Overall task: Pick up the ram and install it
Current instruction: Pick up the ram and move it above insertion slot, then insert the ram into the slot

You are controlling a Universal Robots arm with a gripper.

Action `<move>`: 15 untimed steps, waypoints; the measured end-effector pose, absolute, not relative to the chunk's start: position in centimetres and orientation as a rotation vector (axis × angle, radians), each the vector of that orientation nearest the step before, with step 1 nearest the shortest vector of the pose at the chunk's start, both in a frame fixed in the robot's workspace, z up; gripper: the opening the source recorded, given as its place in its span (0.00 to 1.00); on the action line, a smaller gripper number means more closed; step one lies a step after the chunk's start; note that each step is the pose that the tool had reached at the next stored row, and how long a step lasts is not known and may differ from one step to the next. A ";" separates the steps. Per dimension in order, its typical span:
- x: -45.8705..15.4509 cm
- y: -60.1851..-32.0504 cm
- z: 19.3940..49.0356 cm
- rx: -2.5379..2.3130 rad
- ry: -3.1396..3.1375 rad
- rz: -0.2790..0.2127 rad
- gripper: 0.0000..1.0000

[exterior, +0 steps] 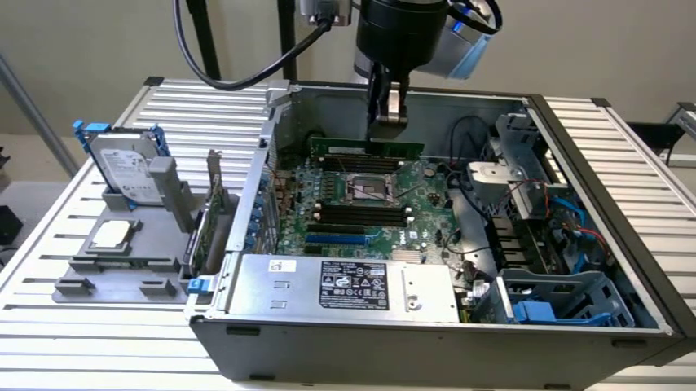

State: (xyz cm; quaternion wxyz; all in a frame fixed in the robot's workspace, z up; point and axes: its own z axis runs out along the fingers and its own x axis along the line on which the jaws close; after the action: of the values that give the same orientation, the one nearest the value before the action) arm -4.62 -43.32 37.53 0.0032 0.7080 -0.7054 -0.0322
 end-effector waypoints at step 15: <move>-4.6 -43.3 37.5 2.220 -2.212 -0.101 0.13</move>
State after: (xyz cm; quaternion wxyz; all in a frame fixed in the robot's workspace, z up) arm -4.61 -43.32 37.53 0.0032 0.7081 -0.7054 -0.0322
